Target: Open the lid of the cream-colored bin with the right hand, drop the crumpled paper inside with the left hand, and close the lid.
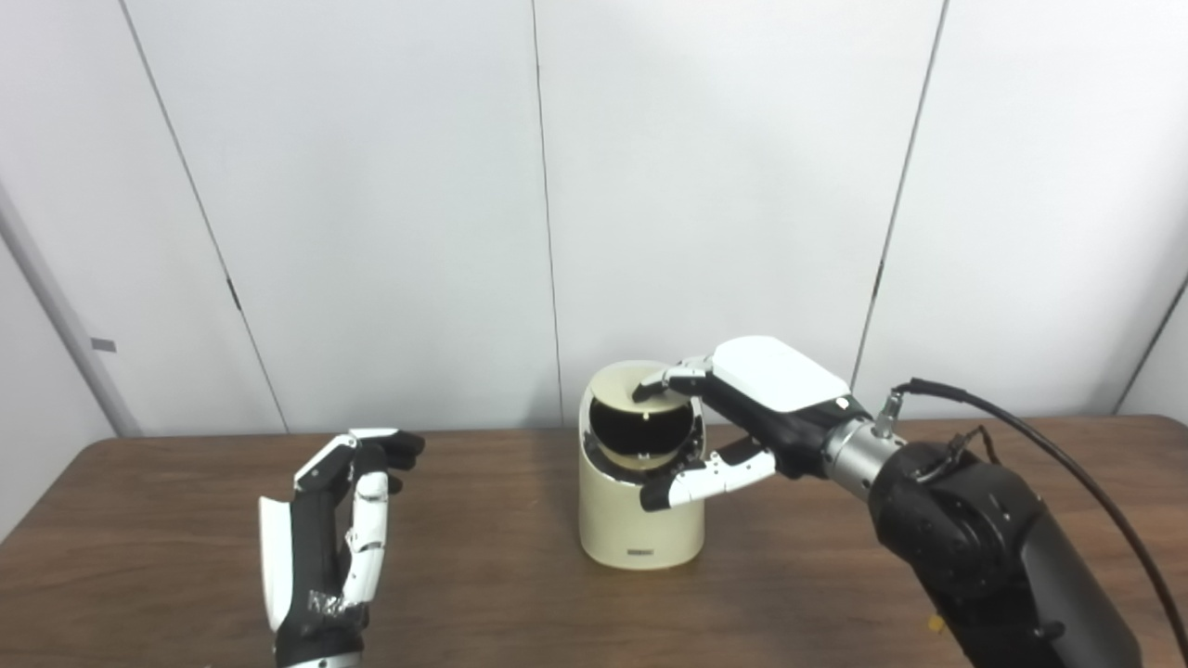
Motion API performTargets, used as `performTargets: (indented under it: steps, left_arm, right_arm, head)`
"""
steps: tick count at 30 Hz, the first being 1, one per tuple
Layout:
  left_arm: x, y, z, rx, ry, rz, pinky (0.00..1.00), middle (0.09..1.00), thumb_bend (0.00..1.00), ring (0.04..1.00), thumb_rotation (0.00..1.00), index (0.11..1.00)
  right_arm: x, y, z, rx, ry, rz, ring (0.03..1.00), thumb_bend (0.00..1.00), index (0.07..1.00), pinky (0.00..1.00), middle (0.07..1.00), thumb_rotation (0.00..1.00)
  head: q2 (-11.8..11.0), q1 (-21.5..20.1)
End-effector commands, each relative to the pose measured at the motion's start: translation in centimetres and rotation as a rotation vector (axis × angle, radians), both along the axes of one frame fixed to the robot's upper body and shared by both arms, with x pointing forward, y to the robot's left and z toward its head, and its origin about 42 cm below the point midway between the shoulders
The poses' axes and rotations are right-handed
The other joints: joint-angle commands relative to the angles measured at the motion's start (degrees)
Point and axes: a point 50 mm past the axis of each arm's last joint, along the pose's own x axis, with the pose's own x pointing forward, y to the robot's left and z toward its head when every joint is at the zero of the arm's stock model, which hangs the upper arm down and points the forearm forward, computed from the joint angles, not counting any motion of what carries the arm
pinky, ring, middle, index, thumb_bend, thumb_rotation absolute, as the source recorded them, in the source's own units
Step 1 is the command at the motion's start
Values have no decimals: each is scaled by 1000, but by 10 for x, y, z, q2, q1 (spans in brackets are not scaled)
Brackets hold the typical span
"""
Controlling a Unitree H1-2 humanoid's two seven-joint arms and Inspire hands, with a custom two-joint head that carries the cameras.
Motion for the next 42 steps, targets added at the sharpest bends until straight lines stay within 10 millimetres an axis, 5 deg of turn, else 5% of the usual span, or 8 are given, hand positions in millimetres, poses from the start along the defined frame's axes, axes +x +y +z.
performTargets:
  steps: [1, 15, 42]
  left_arm:
    - [-2, -2, 15, -9, -53, 1, 457, 574, 388, 556, 958, 529]
    - [-10, 0, 22, -6, -49, 0, 461, 574, 372, 559, 958, 527]
    - [-12, 0, 30, -8, -47, 7, 456, 574, 377, 560, 957, 527]
  right_arm:
    - [-4, 0, 16, 0, -54, 8, 873, 945, 786, 807, 819, 919]
    - [-8, 12, -1, -109, -14, 46, 873, 965, 789, 815, 828, 914]
    - [5, 48, 1, -405, 62, 45, 865, 987, 779, 811, 823, 959]
  head:
    - [3, 0]
    - [21, 1]
    - [30, -11]
